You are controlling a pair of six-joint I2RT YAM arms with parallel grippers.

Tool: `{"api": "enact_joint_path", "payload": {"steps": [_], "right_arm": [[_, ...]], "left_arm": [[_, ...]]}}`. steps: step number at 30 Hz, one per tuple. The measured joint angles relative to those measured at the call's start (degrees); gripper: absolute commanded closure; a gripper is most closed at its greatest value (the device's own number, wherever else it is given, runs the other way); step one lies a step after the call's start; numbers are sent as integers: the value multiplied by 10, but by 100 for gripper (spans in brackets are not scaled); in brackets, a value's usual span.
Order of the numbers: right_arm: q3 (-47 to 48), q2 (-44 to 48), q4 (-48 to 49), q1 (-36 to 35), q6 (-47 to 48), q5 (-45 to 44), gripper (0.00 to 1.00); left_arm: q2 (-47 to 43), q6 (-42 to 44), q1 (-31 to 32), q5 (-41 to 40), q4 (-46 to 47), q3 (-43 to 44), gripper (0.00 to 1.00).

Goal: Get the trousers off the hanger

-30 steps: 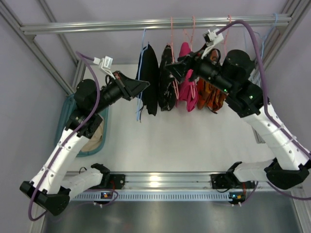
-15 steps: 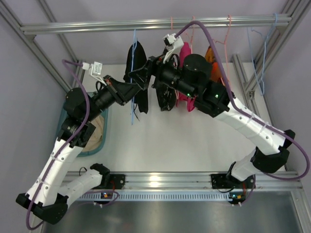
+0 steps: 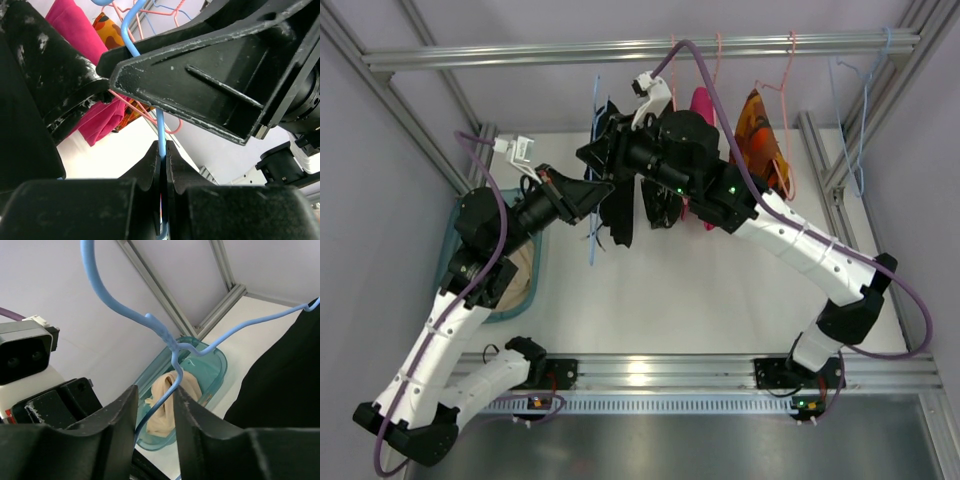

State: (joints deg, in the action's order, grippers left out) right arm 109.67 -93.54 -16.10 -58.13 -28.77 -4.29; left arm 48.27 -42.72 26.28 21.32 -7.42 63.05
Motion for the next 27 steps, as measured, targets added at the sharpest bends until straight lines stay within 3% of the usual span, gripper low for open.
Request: {"api": "enact_joint_path", "payload": {"steps": [5,6,10,13,16,17,21,27], "right_arm": [[0,-7,0,1,-21,3,85],[0,-7,-1,1,-26,4,97],[0,-7,2,2,-34,10,100],[0,-7,2,5,-34,21,100],[0,-7,0,7,-32,40,100],[0,-7,0,7,-31,50,100],[-1,-7,-1,13,-25,91,100],[-1,2,32,33,-28,139,100]], "left_arm": [[0,-4,-2,-5,-3,-4,100],[0,-4,-2,-7,-3,-5,100],[0,-2,-2,-6,1,-5,98],[-1,3,-2,-6,1,-6,86],[-5,32,-1,-9,7,-6,67],[-9,42,-1,-14,10,-6,55],[-36,85,-1,-37,7,-6,33],[-86,149,-10,-69,-23,-6,27]]}}
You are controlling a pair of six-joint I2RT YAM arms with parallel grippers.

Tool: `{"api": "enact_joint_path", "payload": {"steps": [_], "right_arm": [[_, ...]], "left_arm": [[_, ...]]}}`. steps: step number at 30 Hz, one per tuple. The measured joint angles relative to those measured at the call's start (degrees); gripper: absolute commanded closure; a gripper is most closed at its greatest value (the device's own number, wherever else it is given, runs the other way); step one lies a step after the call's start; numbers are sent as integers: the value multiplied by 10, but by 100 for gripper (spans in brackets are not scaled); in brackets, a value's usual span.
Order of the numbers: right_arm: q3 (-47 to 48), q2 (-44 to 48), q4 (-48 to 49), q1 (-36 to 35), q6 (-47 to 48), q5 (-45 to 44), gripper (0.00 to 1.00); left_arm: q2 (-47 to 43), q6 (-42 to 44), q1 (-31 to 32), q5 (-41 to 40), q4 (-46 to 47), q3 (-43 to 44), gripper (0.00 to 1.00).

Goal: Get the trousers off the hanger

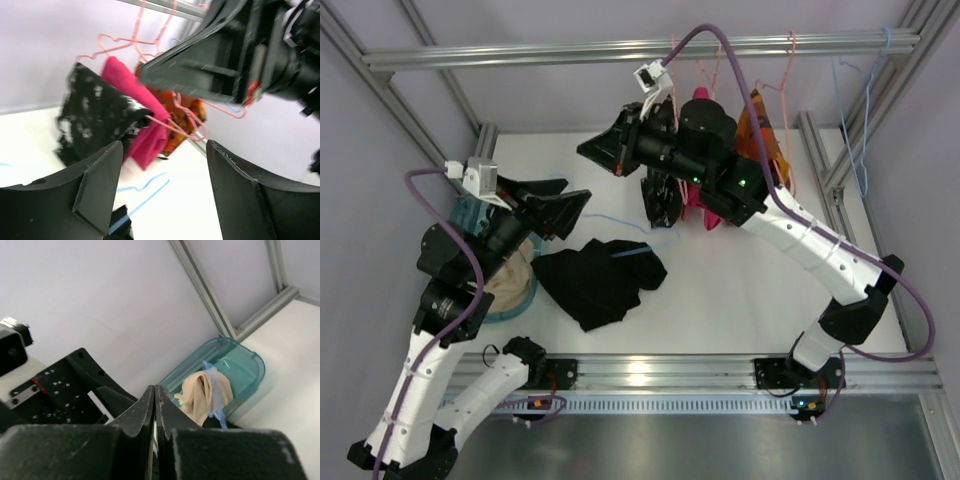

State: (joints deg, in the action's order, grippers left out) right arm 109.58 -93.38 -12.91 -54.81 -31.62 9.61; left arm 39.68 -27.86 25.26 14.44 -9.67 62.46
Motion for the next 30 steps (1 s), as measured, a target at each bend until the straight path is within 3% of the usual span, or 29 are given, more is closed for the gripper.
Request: {"api": "enact_joint_path", "payload": {"steps": [6,11,14,16,19,23,24,27,30], "right_arm": [[-3,28,29,23,-15,33,100],[-73,74,30,46,23,54,100],[-150,109,12,63,54,56,85],[-201,131,-14,73,77,55,66],[-244,155,-44,79,118,52,56],[-261,189,-61,80,154,48,40],[-264,199,-63,80,160,47,32],[-267,226,-69,81,176,44,21],[-267,241,-69,81,187,44,16]], "left_arm": [[-35,56,-11,-13,-35,-2,41],[-37,98,-14,-12,-91,-4,37],[-39,140,-14,-32,-147,-7,30],[-31,175,-14,-49,-193,-7,29],[8,231,-15,-70,-247,-4,28],[106,289,-18,-94,-295,20,25],[146,305,-25,-92,-303,33,25],[257,346,-79,-55,-325,83,27],[354,395,-153,-16,-346,126,27]]}}
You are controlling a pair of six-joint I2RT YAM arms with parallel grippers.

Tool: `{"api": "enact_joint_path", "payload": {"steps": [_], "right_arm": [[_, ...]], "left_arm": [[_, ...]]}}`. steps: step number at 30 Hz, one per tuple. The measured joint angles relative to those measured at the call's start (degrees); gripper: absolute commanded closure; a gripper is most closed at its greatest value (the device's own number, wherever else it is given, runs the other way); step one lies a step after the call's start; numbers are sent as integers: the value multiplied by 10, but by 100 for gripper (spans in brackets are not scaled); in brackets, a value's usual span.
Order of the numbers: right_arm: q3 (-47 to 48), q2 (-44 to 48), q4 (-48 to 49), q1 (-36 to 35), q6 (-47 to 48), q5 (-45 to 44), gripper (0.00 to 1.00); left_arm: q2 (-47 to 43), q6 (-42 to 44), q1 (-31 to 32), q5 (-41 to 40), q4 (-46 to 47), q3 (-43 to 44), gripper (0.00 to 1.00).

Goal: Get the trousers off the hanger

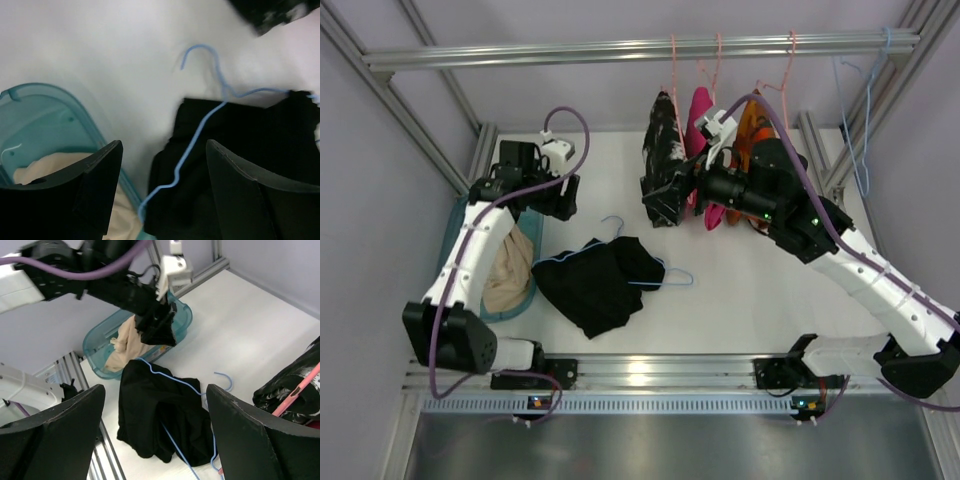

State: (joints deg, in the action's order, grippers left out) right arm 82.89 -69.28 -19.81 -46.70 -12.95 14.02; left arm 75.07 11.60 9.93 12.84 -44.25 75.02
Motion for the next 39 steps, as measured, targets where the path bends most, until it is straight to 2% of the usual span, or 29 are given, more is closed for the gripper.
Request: {"api": "enact_joint_path", "payload": {"steps": [3,7,12,18,23,28,29,34,35,39], "right_arm": [[0,6,0,0,6,1,15],[-8,7,0,0,10,3,15],[-16,6,-10,5,10,7,14],[-16,6,-10,9,9,8,13],[-16,6,-10,12,8,10,13],[-16,6,-10,14,8,12,13],[-16,6,-10,15,8,13,13],[-16,6,-10,16,8,13,14],[-16,6,-10,17,8,13,14],[-16,7,-10,20,8,13,15]], "left_arm": [[64,54,-32,12,-16,5,27],[102,106,-24,45,-43,3,23],[106,142,-1,79,-58,-17,21],[130,148,56,67,-55,-67,23],[170,133,73,11,-17,-91,28],[204,126,73,-49,42,-92,48],[205,127,73,-58,61,-97,60],[194,142,73,-74,117,-127,90],[187,145,73,-73,125,-134,99],[151,157,73,-67,147,-151,100]]}}
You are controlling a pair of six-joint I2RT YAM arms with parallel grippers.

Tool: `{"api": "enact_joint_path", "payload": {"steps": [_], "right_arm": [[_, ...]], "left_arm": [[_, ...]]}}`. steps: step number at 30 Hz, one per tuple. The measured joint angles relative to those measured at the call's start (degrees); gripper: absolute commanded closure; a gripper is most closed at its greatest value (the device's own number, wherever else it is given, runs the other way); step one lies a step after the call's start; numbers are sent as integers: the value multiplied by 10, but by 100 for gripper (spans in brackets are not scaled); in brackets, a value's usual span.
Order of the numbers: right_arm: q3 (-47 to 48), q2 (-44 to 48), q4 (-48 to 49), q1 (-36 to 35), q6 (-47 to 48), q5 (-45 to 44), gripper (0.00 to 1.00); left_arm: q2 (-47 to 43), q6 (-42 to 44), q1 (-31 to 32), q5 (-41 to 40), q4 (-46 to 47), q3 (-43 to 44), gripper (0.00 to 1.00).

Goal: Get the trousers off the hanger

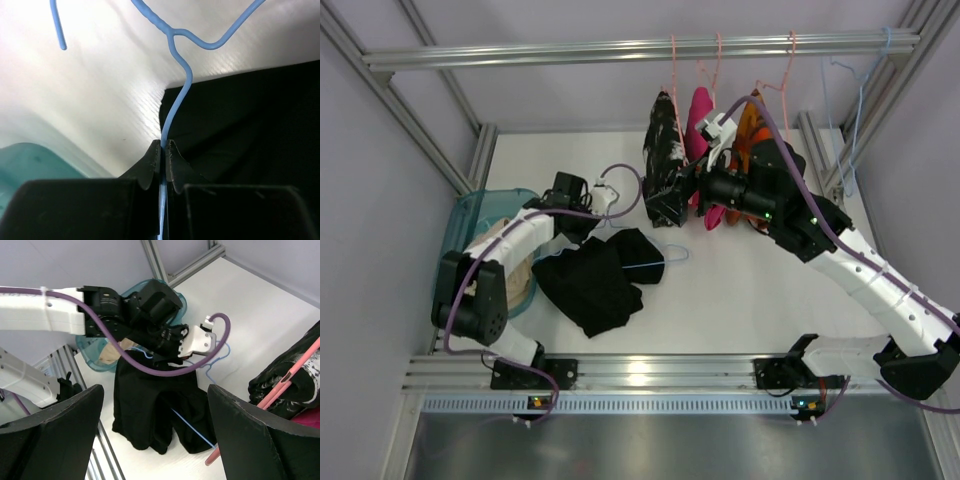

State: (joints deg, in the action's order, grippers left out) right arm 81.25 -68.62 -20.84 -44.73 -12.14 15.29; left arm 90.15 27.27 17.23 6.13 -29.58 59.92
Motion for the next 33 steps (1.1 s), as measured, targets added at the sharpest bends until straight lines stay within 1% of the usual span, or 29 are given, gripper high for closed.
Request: {"api": "enact_joint_path", "payload": {"steps": [2,4,9,13,16,20,23,25,28,30,31,33], "right_arm": [[0,0,0,0,0,0,15],[0,1,0,2,0,0,15],[-2,9,1,3,1,0,16],[-2,15,2,3,2,0,16],[-2,17,2,3,5,0,16],[-2,18,7,4,7,15,16],[-2,18,18,4,10,56,17],[-2,18,24,4,13,90,19],[7,14,26,4,21,155,19],[24,1,26,3,20,205,16],[35,-8,28,3,17,228,11],[57,-31,30,3,5,275,7]], "left_arm": [[-31,3,0,3,13,-10,100],[-82,4,0,5,31,-27,100],[-260,21,0,15,90,-70,100],[-386,67,4,37,136,-99,100],[-448,119,12,57,142,-109,100],[-486,188,20,90,144,-109,100],[-506,219,20,116,151,-109,100],[-516,224,20,139,162,-106,100],[-515,215,20,179,163,-82,100],[-508,203,20,209,164,-58,100],[-503,196,20,225,165,-43,100],[-494,183,20,254,172,-14,100]]}}
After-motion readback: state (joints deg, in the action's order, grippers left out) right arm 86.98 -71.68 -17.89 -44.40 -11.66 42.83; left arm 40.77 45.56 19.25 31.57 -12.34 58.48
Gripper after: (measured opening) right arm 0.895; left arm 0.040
